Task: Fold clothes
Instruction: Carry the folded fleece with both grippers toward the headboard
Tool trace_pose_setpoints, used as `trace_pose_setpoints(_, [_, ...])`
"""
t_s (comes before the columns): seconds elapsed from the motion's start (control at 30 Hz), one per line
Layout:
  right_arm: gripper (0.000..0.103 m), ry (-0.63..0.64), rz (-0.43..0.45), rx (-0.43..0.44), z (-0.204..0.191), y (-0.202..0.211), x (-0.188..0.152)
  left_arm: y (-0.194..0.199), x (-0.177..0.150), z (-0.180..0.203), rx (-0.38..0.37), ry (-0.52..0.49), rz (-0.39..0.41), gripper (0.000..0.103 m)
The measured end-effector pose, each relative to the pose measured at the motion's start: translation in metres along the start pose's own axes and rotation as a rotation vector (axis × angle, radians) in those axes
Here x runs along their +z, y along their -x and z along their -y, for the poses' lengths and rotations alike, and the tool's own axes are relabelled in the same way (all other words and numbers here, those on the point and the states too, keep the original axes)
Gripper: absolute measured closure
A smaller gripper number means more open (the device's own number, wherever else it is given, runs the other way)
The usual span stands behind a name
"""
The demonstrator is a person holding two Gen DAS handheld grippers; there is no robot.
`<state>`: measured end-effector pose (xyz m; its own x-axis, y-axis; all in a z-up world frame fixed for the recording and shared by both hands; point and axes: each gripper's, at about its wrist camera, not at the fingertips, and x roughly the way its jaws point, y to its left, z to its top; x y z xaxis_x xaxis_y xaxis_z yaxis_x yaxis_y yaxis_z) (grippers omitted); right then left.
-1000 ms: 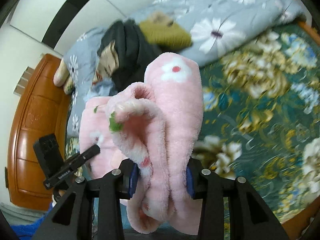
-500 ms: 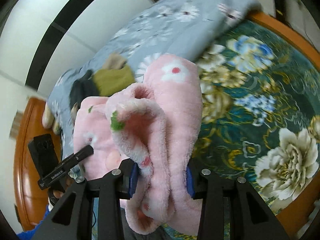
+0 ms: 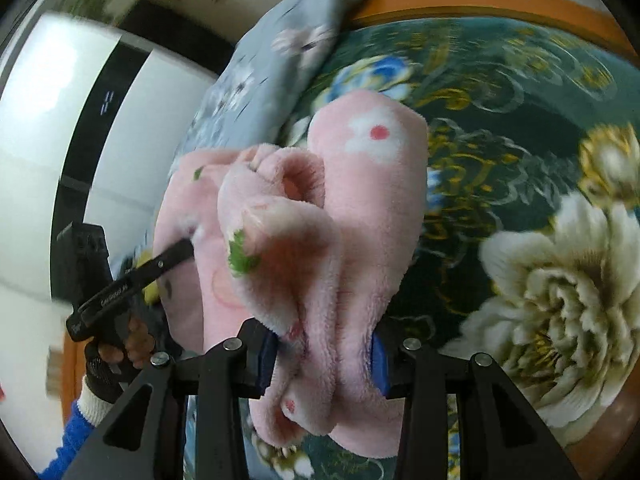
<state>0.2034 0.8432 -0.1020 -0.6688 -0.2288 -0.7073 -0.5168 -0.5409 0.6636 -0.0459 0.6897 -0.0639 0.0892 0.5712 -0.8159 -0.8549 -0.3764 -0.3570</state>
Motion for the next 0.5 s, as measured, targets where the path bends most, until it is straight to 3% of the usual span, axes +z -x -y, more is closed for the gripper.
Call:
trace_pose_setpoints(0.17, [0.063, -0.124, 0.117, -0.014, 0.037, 0.002, -0.013, -0.050, 0.040, 0.036, 0.055, -0.169, -0.056, 0.076])
trace_pose_setpoints(0.27, [0.063, -0.179, 0.147, -0.018, 0.058, -0.003, -0.012, -0.073, 0.054, 0.049, 0.071, -0.214, -0.074, 0.076])
trace_pose_setpoints(0.4, [0.063, -0.227, 0.153, -0.011, 0.085, -0.009, -0.006, -0.096, 0.057, 0.035, 0.082, -0.158, -0.099, 0.071])
trace_pose_setpoints(0.5, [0.061, -0.239, 0.142, -0.002, 0.095, -0.012, -0.005, -0.097, 0.051, 0.012, 0.033, -0.062, -0.100, 0.063])
